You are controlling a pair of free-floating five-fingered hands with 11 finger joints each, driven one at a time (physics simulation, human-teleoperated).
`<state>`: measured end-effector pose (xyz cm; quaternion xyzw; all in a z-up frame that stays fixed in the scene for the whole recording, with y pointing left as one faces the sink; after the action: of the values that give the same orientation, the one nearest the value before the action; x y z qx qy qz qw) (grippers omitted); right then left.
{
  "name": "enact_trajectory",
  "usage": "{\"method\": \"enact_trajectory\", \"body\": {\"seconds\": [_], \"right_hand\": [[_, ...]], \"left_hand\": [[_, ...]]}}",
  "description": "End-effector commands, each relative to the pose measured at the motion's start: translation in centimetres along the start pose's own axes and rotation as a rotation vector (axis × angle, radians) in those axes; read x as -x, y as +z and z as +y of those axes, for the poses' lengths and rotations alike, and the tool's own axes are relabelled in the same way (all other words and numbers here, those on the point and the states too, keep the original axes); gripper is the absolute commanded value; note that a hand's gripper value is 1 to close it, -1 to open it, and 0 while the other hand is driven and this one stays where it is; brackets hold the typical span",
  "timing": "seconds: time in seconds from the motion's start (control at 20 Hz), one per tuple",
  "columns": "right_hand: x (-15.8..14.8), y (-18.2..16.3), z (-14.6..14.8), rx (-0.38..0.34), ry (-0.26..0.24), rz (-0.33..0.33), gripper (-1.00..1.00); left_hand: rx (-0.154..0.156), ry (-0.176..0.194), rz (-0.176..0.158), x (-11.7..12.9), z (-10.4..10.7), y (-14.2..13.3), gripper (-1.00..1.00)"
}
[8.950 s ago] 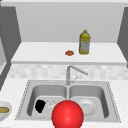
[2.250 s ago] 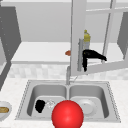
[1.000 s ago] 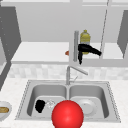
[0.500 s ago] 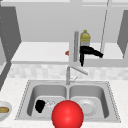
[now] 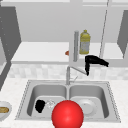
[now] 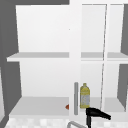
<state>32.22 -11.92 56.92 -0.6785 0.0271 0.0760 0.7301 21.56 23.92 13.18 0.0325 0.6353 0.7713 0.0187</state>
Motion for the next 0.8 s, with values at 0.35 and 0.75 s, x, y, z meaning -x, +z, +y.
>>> {"method": "enact_trajectory", "body": {"seconds": [0.35, 0.75], "right_hand": [[1.3, -3.0, 6.3, 0.004, 0.045, -0.082, -1.00], [1.3, -3.1, 9.3, 0.018, 0.045, -0.176, -1.00]], "left_hand": [[0.000, 0.000, 0.000, 0.0, 0.0, 0.0, 0.00], [0.000, 0.000, 0.000, 0.0, 0.0, 0.0, 0.00]]}}
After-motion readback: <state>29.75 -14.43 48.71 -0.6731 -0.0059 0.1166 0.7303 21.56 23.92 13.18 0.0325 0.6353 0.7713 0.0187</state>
